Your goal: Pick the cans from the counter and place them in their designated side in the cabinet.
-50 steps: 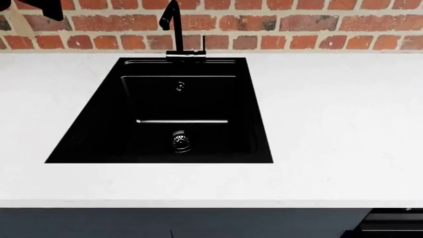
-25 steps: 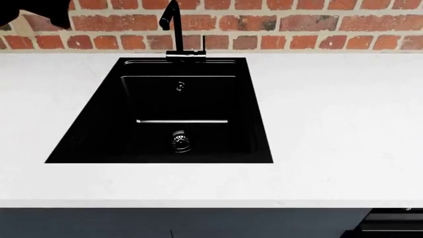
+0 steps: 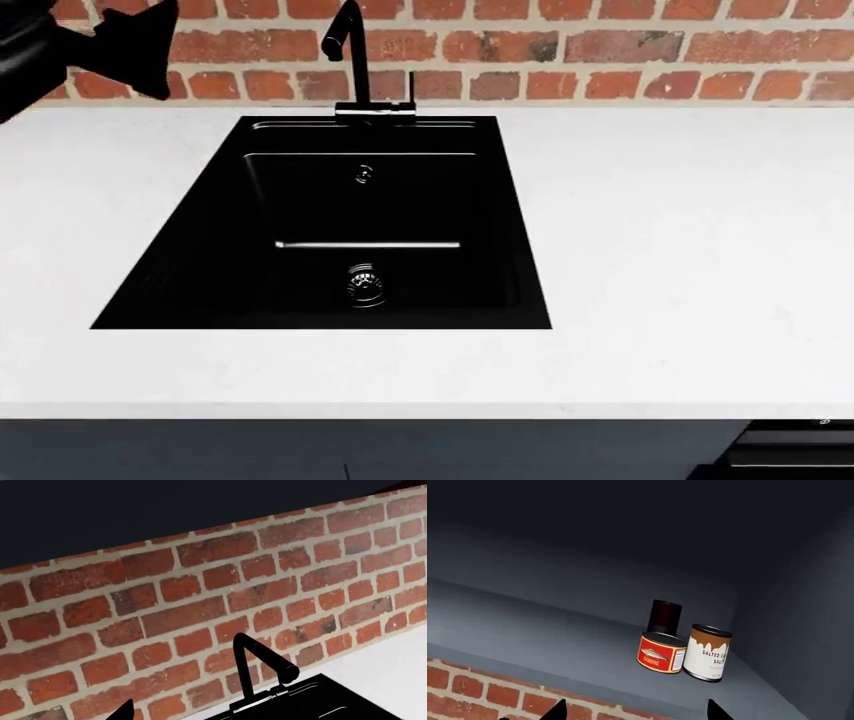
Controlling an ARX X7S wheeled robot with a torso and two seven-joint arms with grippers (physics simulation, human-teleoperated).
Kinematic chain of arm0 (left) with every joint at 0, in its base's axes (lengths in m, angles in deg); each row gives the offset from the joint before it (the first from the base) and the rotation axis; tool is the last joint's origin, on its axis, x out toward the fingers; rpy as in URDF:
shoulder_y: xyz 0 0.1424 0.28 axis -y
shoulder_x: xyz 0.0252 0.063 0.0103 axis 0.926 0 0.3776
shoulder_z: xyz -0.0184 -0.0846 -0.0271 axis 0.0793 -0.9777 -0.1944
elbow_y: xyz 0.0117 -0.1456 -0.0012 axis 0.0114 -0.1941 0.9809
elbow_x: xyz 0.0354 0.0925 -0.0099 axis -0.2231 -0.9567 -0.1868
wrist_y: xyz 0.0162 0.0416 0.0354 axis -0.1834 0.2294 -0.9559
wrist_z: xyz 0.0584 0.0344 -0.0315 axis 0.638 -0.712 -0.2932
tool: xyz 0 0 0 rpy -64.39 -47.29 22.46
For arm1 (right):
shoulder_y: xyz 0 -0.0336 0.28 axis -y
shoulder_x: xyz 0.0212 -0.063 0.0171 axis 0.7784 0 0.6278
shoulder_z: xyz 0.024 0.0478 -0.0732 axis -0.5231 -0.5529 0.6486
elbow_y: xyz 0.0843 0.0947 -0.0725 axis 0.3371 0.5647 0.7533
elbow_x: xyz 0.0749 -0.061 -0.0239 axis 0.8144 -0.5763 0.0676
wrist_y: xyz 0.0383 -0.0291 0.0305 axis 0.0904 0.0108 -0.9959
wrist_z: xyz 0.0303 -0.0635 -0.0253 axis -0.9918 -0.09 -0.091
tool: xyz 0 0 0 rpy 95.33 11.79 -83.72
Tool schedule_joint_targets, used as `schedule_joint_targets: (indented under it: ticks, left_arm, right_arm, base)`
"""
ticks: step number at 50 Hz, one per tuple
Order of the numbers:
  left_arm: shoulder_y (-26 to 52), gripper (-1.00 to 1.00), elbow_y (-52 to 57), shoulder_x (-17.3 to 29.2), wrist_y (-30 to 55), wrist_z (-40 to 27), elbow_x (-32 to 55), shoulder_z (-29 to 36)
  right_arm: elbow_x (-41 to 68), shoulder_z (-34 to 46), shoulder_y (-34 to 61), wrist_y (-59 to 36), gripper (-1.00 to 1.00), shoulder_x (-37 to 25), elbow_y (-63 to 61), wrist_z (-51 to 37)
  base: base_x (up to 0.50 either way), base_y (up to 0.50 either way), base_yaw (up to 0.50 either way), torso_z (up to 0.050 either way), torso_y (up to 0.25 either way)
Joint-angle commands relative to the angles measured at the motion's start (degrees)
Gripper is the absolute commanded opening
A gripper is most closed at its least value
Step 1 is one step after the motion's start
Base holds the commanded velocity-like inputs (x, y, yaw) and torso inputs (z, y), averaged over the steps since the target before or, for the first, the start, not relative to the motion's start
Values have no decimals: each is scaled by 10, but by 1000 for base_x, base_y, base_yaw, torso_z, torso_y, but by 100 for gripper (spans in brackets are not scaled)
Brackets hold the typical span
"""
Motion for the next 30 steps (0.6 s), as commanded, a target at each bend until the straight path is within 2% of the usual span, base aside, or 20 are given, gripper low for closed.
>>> schedule_joint_targets:
  ticks: [1,10,12,15,19,23,30]
  left_arm:
    - [-62,100,95,4,23,-44,38,-47]
    - [-77,100,143,-3,55,-88,62,-80]
    - [-84,100,158,-4,65,-102,71,-94]
    - [-99,100,176,-5,75,-121,81,-114]
    - [-113,100,193,-13,86,-148,90,-134]
    - [-134,100,216,-20,99,-171,103,-154]
    - [-163,100,239,-29,101,-184,110,-161]
  right_arm:
    - [-7,9,-151,-193,100,-29,-339,49]
    - [-33,17,-226,-315,100,-46,-543,87]
    - [-156,20,-235,-315,100,-26,-551,189]
    - [-414,26,-246,-314,100,13,-555,410]
    - [-586,27,-262,-313,100,30,-564,556]
    - [-686,22,-272,-312,100,37,-568,645]
    - [-703,17,-304,-315,100,35,-590,649]
  base:
    - [0,0,0,0,0]
    - [0,0,0,0,0]
    - [0,0,0,0,0]
    - [0,0,0,0,0]
    - [0,0,0,0,0]
    - [0,0,0,0,0]
    - [0,0,0,0,0]
